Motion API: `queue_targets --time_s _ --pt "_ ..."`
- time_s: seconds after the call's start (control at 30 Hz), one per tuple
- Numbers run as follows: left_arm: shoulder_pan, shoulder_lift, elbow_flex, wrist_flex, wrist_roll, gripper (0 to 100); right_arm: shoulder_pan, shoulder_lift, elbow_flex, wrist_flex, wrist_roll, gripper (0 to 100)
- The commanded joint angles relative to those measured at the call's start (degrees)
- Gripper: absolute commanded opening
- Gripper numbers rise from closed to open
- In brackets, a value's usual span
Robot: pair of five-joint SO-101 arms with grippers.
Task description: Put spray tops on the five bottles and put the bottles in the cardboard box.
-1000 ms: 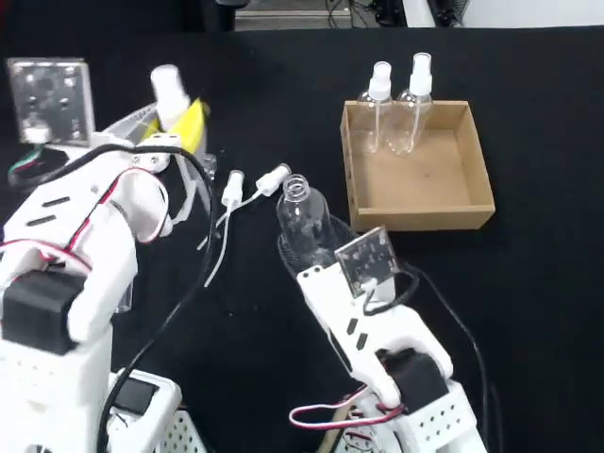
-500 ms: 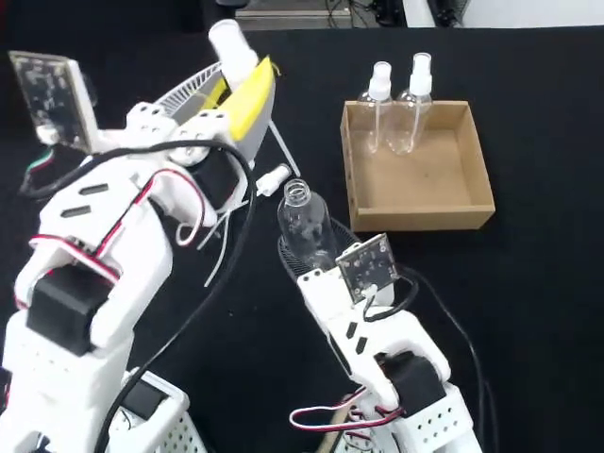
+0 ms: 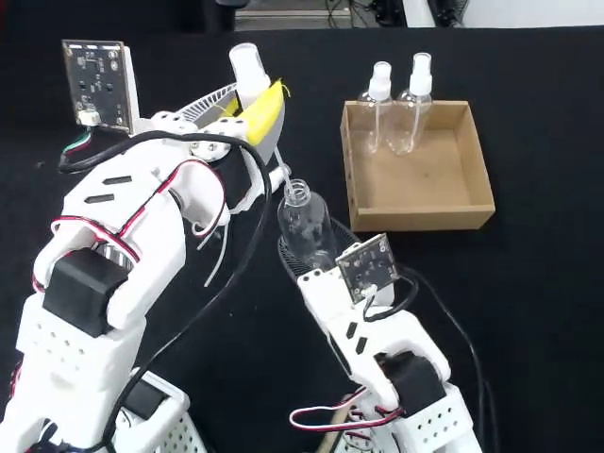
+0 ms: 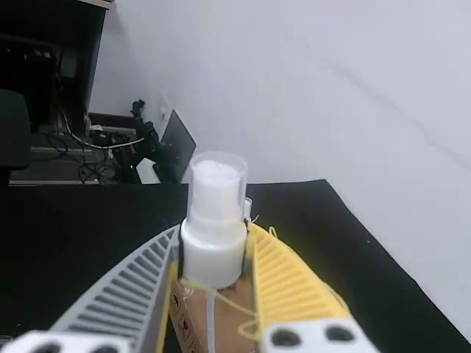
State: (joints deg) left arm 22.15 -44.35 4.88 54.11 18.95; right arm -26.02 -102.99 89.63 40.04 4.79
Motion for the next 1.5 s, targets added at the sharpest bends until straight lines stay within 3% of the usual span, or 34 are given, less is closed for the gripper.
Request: queue_targets --time_s 0.0,0.2,0.4,0.57,0.73,0.93,1.03,1.13,1.2,1.33,1.47 --pt "0.75 0.00 0.75 -0.09 0.26 3 -0.44 -6.11 -0.31 0.09 -0.18 1.1" --pt "3.65 -0.53 10.24 0.00 0.00 5 -0.44 -6.11 -0.31 0.09 -0.18 1.1" --pt "4.09 -1.93 12.62 4.13 0.44 26 -0.44 -6.11 -0.31 0.09 -0.18 1.1" --pt "3.21 -8.35 12.62 5.54 0.09 25 -0.44 -6.11 -0.31 0.09 0.00 1.1" --pt "-2.15 -15.91 13.67 5.54 0.09 25 -0.44 -6.11 -0.31 0.09 0.00 1.1" --pt "-14.81 -16.35 24.48 4.92 -3.08 25 0.44 -6.02 -1.54 0.97 -0.09 1.1" --pt "-18.24 -15.47 36.88 -0.97 -8.44 25 4.48 -5.85 -4.88 4.40 -0.09 1.1" --pt "-20.35 -15.56 51.30 -12.75 -16.97 25 10.73 -5.76 -9.10 6.33 -0.18 1.1" --pt "-20.70 -15.91 59.65 -20.75 -18.90 25 15.82 -5.67 -11.47 6.42 -0.18 1.1" --pt "-20.26 -16.97 70.20 -32.09 -12.84 25 25.93 -5.58 -15.87 6.24 0.26 1.1" --pt "-20.00 -17.76 75.30 -35.43 -4.13 25 34.11 -2.86 -21.32 6.42 0.53 1.1"
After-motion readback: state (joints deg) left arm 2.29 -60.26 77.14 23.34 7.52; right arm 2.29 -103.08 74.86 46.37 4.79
